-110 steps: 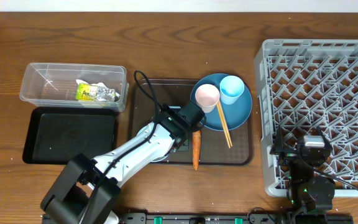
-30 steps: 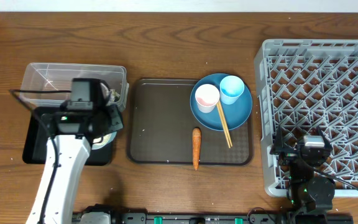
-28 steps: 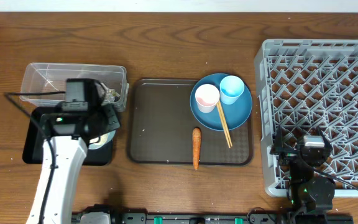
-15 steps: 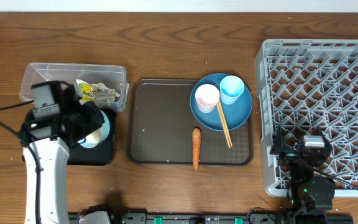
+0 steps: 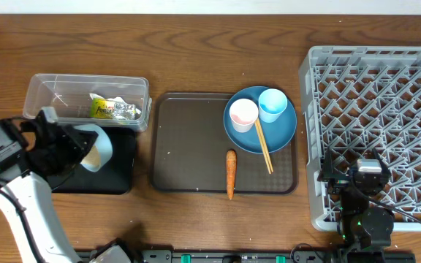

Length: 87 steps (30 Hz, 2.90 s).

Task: Sort waste into correct bins and load items into the dishwasher rack
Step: 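Tilt the bowl with the left gripper to pour rice onto the black tray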

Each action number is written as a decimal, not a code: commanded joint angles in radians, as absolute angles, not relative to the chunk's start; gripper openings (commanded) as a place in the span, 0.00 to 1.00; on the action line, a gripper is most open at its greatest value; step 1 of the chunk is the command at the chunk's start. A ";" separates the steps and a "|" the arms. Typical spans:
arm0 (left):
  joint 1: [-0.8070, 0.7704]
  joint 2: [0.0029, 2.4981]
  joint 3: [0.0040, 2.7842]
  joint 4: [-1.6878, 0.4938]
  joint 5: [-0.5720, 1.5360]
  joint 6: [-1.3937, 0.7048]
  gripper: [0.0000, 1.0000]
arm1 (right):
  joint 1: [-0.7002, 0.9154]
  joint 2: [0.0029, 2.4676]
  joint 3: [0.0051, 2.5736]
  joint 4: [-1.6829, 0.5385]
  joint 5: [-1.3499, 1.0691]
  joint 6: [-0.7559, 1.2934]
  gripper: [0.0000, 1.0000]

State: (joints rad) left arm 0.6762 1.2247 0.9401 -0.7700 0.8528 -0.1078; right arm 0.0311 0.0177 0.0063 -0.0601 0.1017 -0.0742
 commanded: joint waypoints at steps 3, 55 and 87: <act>0.783 1.213 0.876 -0.726 1.044 -0.060 0.06 | 0.028 0.018 0.006 -0.064 0.101 -0.084 0.99; 1.187 1.366 0.725 -0.657 1.572 0.036 0.07 | 0.028 0.018 0.006 -0.064 0.101 -0.084 0.99; 1.109 1.365 0.725 -0.560 1.572 -0.110 0.10 | 0.028 0.018 0.006 -0.064 0.101 -0.084 0.99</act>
State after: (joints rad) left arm 1.1141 1.3659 0.7258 -0.5766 1.5463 -0.0883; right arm 0.0311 0.0177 0.0063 -0.0605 0.1017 -0.0742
